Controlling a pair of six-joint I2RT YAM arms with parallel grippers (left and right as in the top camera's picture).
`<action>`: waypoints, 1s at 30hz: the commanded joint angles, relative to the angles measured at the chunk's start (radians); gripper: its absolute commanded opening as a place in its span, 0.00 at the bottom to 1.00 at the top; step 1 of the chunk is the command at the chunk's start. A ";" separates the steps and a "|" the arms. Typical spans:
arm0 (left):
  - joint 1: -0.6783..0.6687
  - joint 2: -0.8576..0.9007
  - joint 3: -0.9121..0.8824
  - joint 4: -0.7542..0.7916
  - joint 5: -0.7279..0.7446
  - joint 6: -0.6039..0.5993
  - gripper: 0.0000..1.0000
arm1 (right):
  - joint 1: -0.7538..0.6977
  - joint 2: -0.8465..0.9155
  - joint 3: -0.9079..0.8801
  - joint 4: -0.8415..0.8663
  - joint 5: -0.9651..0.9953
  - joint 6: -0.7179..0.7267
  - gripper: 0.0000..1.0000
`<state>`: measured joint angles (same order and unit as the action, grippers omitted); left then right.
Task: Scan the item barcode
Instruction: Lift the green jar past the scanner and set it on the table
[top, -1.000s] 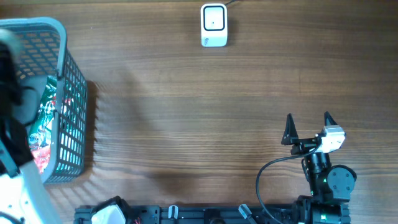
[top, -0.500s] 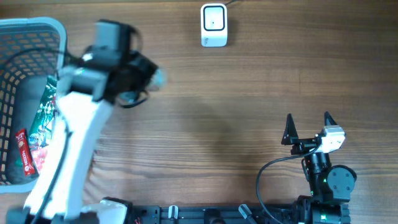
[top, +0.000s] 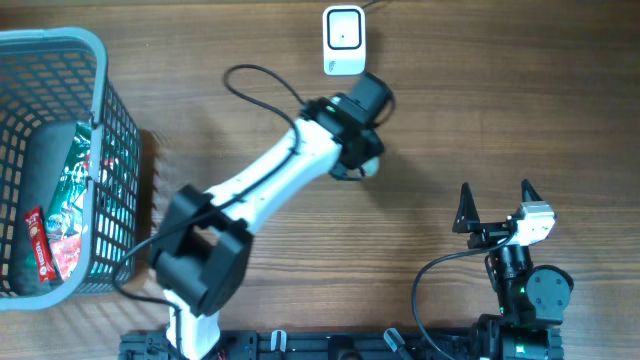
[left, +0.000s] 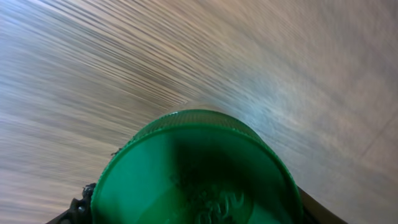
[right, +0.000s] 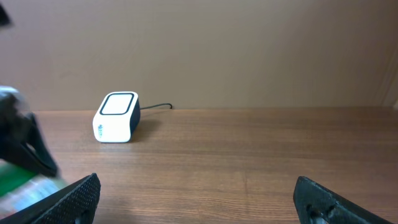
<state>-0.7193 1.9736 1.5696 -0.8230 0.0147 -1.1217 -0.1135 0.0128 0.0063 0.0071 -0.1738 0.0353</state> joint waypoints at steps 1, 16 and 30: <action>-0.072 0.044 0.007 0.070 -0.029 0.047 0.61 | 0.005 -0.005 -0.001 0.003 0.020 -0.008 1.00; -0.278 0.040 0.042 0.060 -0.412 0.329 1.00 | 0.005 -0.005 -0.001 0.003 0.020 -0.008 1.00; -0.041 -0.464 0.132 -0.074 -0.519 0.320 1.00 | 0.005 -0.005 -0.001 0.003 0.021 -0.008 1.00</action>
<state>-0.8085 1.6348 1.6817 -0.8635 -0.4141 -0.8074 -0.1135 0.0128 0.0063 0.0067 -0.1738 0.0353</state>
